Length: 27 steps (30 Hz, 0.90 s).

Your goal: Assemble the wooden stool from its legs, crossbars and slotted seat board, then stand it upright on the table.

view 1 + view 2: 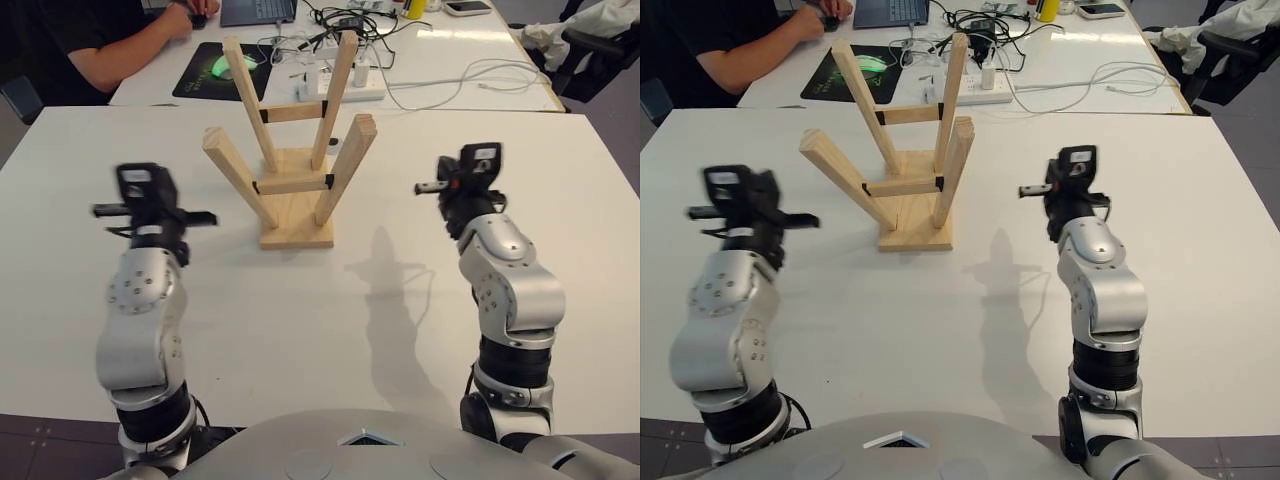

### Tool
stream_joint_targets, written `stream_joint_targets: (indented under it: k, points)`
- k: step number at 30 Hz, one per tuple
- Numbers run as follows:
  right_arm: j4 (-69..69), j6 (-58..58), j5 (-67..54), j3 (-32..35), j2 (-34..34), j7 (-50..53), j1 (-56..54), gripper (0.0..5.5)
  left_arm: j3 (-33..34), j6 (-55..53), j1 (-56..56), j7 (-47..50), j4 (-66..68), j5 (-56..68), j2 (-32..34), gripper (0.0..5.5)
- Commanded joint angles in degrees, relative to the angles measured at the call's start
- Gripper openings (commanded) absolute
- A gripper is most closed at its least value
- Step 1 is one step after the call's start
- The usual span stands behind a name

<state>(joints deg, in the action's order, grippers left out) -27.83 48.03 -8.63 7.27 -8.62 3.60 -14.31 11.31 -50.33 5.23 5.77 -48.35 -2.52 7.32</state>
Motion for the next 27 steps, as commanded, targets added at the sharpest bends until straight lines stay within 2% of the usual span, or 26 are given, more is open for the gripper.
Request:
stream_joint_targets:
  k: [1, 5, 8, 14, 20, 23, 27]
  points:
    - [-3.14, -1.64, -2.41, -1.64, 3.78, -0.77, -3.41, 0.02, -5.29, 4.69, 4.05, -2.54, -0.88, 1.35, -0.15, 0.0]
    - [-5.05, 1.75, -8.52, -18.03, 6.04, -11.08, -4.95, 0.02, -20.58, -0.11, 6.29, -10.02, 4.01, 4.3, 1.38, 0.0]
    - [-6.91, 5.17, -10.13, -24.92, 3.12, -15.27, -2.98, 0.02, -23.11, -2.69, 5.04, -11.02, 5.33, 4.13, 2.36, 0.0]
    - [-0.42, 3.84, -1.61, -12.0, -2.06, -6.64, -0.91, 0.02, -15.99, -0.53, 4.73, -8.37, 3.43, 0.61, 5.0, 0.0]
    - [0.21, -1.02, -0.18, -11.75, -2.53, -7.92, -0.32, 0.02, -13.43, 6.7, 6.91, -9.15, 1.83, -1.02, 7.17, 0.0]
    - [1.47, -2.32, 0.0, -12.11, -1.18, -7.65, -0.77, 0.02, -16.98, 6.38, 5.79, -12.24, 3.69, 2.51, 5.5, 0.0]
    - [3.37, -3.43, 0.23, -11.86, 0.0, -7.6, -2.93, 0.02, -26.22, 1.22, 6.96, -16.4, 7.21, 4.96, 4.74, 0.0]
